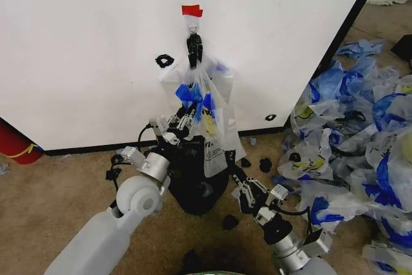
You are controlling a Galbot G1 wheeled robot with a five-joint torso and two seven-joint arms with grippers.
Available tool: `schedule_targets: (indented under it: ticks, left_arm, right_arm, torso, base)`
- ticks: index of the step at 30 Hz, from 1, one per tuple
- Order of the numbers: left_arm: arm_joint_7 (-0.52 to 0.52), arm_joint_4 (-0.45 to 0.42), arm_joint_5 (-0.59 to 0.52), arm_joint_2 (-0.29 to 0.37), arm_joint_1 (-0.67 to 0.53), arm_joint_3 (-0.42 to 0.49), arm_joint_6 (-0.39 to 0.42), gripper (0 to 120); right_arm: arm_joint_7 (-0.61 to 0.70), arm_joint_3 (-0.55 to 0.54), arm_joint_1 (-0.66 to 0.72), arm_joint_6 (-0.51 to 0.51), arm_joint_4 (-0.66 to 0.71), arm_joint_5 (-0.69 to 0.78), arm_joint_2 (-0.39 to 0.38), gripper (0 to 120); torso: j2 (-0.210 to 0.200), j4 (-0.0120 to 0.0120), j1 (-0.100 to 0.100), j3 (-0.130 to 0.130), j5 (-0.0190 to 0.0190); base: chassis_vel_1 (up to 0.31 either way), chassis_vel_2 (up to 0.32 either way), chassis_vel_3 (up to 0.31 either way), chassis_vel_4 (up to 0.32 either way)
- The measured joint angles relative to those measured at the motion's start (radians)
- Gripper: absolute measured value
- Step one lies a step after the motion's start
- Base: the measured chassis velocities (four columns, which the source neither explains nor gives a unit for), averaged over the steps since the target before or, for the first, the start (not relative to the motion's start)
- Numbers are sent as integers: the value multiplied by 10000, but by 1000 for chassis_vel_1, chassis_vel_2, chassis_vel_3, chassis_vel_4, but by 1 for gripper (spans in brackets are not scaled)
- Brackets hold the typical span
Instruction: Pick up the garbage bag from the wall and place it over the trash bin.
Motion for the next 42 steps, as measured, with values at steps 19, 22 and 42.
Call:
schedule_targets:
  ticks: [19,22,42]
  left_arm:
    - [17,-90,34,38,132,-82,-10,12]
    - [17,-89,28,45,100,-83,-10,1]
    - [-128,-434,-57,278,421,-366,-5,0]
  right_arm:
    - [34,-18,28,19,-37,-43,45,0]
    - [55,-17,43,26,-37,-51,52,0]
    - [200,151,37,57,64,-64,95,0]
  torso:
    - [0,0,0,0,0]
    - [0,0,0,0,0]
    - [0,-1,0,0,0]
  base:
    - [0,0,0,0]
    - [0,0,0,0]
    - [0,0,0,0]
